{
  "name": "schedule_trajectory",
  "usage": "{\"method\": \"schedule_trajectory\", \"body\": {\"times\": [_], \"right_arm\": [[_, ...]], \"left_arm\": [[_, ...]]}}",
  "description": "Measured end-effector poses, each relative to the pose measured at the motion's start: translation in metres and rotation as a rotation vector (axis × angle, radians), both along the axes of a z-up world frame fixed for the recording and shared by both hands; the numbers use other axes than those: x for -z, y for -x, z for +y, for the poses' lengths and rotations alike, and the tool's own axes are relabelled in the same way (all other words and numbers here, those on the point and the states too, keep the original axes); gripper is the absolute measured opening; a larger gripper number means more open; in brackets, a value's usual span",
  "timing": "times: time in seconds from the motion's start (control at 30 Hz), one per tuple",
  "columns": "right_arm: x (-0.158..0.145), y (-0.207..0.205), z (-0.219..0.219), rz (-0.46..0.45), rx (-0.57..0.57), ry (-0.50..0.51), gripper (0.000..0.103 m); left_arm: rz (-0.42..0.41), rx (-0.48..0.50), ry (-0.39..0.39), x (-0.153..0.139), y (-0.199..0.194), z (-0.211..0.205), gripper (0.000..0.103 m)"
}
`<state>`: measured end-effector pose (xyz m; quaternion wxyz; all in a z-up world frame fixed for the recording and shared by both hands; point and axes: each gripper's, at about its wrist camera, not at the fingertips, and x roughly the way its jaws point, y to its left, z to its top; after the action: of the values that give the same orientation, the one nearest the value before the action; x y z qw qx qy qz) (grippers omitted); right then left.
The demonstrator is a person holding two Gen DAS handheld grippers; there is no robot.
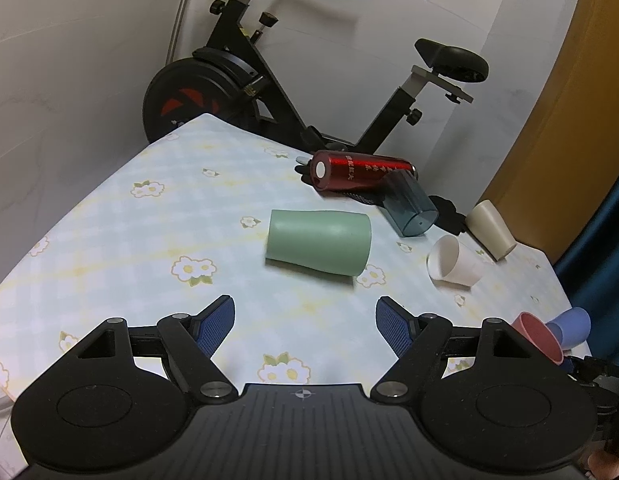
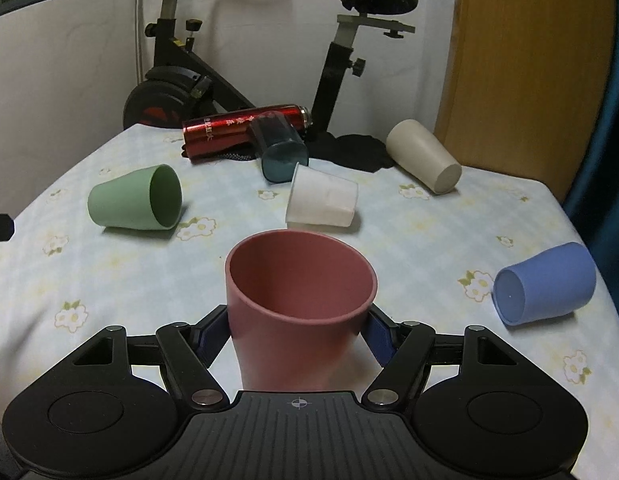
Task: Flip cup upright
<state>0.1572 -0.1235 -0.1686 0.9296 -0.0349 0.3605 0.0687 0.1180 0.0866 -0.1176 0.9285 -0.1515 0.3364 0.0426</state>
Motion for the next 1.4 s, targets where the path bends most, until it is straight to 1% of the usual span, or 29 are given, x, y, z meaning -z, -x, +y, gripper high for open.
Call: {"method": "schedule_trajectory", "body": {"times": [0.2, 0.6, 0.67, 0.7, 0.77, 0.8, 0.83, 0.9, 0.97, 1.0, 1.03, 1.17, 1.23, 1.37, 1.4], "right_arm": [[-0.002, 0.005, 0.001, 0.018, -0.005, 0.003, 0.066], [-0.005, 0.011, -0.002, 0.074, 0.009, -0.043, 0.066], [-0.006, 0.010, -0.003, 0.090, 0.018, -0.053, 0.067], [-0.006, 0.009, -0.004, 0.098, 0.025, -0.058, 0.069], [-0.008, 0.009, -0.005, 0.106, 0.040, -0.063, 0.076], [-0.008, 0.008, -0.006, 0.110, 0.046, -0.064, 0.083], [-0.008, 0.008, -0.007, 0.115, 0.052, -0.064, 0.088], [-0.009, 0.006, -0.010, 0.127, 0.062, -0.063, 0.093], [-0.008, 0.005, -0.010, 0.140, 0.062, -0.066, 0.095], [-0.008, 0.005, -0.010, 0.149, 0.063, -0.067, 0.097], [-0.008, 0.004, -0.011, 0.160, 0.066, -0.067, 0.103], [-0.010, 0.004, -0.011, 0.181, 0.073, -0.070, 0.103], [-0.014, 0.006, -0.012, 0.176, 0.070, -0.073, 0.103], [-0.031, 0.012, -0.013, 0.139, 0.066, -0.080, 0.103], [-0.036, 0.014, -0.013, 0.129, 0.066, -0.083, 0.103]], "left_arm": [[0.002, 0.012, -0.001, -0.001, 0.002, -0.002, 0.080], [0.004, 0.018, 0.001, -0.003, 0.007, -0.003, 0.080], [0.003, 0.018, 0.001, -0.003, 0.008, -0.004, 0.080], [0.003, 0.018, 0.002, -0.003, 0.007, -0.004, 0.080], [0.004, 0.018, 0.002, -0.003, 0.007, -0.004, 0.080], [0.004, 0.018, 0.002, -0.003, 0.008, -0.004, 0.080], [0.005, 0.019, 0.004, -0.004, 0.008, -0.004, 0.080], [0.008, 0.021, 0.008, -0.005, 0.008, -0.004, 0.081], [0.011, 0.023, 0.011, -0.007, 0.008, -0.005, 0.082], [0.012, 0.024, 0.011, -0.007, 0.008, -0.004, 0.082], [0.012, 0.025, 0.011, -0.008, 0.008, -0.005, 0.084], [0.007, 0.046, 0.000, -0.013, 0.009, -0.007, 0.087], [-0.001, 0.062, -0.011, -0.017, 0.009, -0.009, 0.088], [-0.036, 0.076, -0.080, -0.032, 0.013, -0.015, 0.091], [-0.052, 0.080, -0.088, -0.038, 0.015, -0.016, 0.095]]}}
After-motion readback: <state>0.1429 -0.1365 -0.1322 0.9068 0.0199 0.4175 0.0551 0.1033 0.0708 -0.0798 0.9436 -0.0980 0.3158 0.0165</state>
